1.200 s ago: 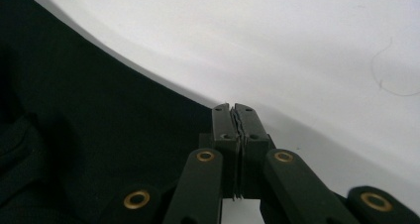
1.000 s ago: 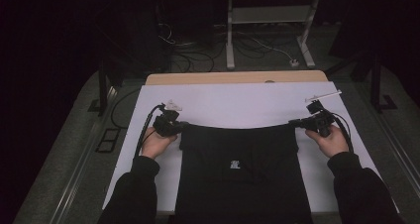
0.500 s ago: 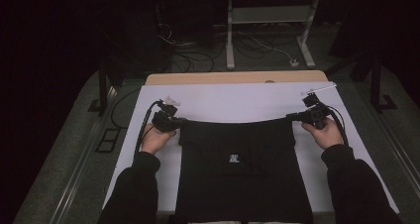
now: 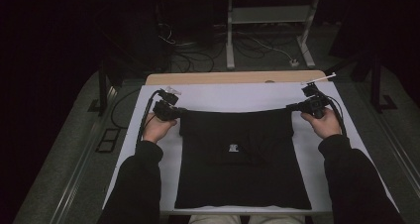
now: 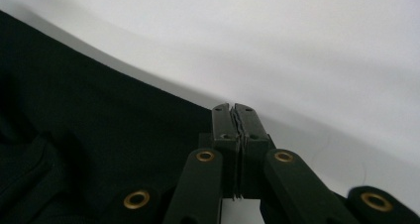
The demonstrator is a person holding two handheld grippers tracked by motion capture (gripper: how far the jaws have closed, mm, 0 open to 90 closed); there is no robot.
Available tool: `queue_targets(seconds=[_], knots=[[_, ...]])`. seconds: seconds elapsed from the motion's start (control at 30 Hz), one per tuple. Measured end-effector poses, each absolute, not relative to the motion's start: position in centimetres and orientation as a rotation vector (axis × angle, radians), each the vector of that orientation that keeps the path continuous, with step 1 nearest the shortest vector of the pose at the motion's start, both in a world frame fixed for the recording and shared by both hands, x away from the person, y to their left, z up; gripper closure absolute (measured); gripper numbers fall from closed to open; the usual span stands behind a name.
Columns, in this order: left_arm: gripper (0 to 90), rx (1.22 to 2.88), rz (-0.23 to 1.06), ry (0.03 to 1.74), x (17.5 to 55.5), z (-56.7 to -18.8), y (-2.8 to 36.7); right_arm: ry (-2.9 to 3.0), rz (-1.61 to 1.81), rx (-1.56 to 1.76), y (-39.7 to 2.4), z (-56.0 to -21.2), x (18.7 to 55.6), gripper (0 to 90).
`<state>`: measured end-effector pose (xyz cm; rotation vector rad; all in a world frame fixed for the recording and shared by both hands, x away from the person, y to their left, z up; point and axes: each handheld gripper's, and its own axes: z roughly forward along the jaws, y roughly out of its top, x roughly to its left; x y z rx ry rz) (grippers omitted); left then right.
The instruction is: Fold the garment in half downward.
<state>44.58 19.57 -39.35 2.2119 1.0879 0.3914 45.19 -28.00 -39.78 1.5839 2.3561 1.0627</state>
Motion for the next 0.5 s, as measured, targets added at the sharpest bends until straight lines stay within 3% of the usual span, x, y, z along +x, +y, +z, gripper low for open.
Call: queue_targets(seconds=[0.5], knots=[[87.7, 2.182, 0.459, 1.091, 46.0, -37.7, 19.1, 2.29, 1.065, 1.631, -27.8, -38.9, 47.2, 87.4]])
